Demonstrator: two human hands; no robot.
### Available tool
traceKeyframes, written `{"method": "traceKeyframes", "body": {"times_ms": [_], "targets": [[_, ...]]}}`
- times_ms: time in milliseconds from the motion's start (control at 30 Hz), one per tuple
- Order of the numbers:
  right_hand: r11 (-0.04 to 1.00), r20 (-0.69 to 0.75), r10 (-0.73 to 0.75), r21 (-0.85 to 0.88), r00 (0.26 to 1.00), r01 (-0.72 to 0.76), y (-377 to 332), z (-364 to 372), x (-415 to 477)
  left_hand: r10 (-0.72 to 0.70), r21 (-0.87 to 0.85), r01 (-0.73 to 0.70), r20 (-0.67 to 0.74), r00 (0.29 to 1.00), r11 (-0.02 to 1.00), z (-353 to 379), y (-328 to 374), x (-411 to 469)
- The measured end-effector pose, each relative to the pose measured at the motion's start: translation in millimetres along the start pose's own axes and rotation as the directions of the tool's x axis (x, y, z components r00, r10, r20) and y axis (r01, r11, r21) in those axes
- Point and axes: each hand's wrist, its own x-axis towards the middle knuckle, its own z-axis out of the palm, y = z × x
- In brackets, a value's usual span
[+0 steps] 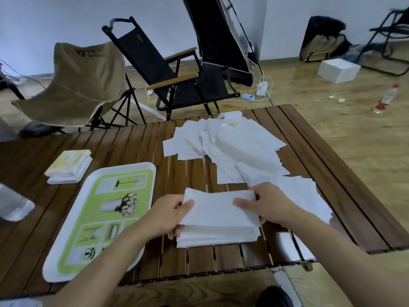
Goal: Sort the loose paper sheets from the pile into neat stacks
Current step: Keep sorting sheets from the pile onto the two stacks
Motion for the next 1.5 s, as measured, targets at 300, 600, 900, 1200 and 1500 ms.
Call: {"method": "traceKeyframes", "body": {"times_ms": [300,600,900,1200,1500], "targets": [[0.946,-0.023,0.057,-0.318,0.998,-0.061,-3.7,10.5,5.0,-0.067,0.297,0.060,0.013,0.998,0.953,4.9,-7.1,4.9],[0.604,-0.164,-0.215,-0.797,0.963,-0.001,1.6,16.7,16.5,-0.108,0.409,0.104,-0.014,0.994,0.907,5.1,-9.5,4.7],[0.596,-0.242,-0.276,-0.802,0.930,-0.032,23.7,18.0,34.9,-0.088,0.412,0.090,-0.025,0.996,0.907,5.6,-9.7,1.9],[0.872,-0.507,-0.256,0.246,0.823,0.423,-49.1,-9.9,-4.1,0.186,0.199,-0.101,-0.472,0.862,0.975,1.4,20.5,-0.3],[0.638,-0.210,-0.100,0.736,0.973,0.225,-50.5,-8.8,-20.0,0.053,-0.816,-0.101,-0.087,0.995,0.569,4.8,58.7,-14.5]]}}
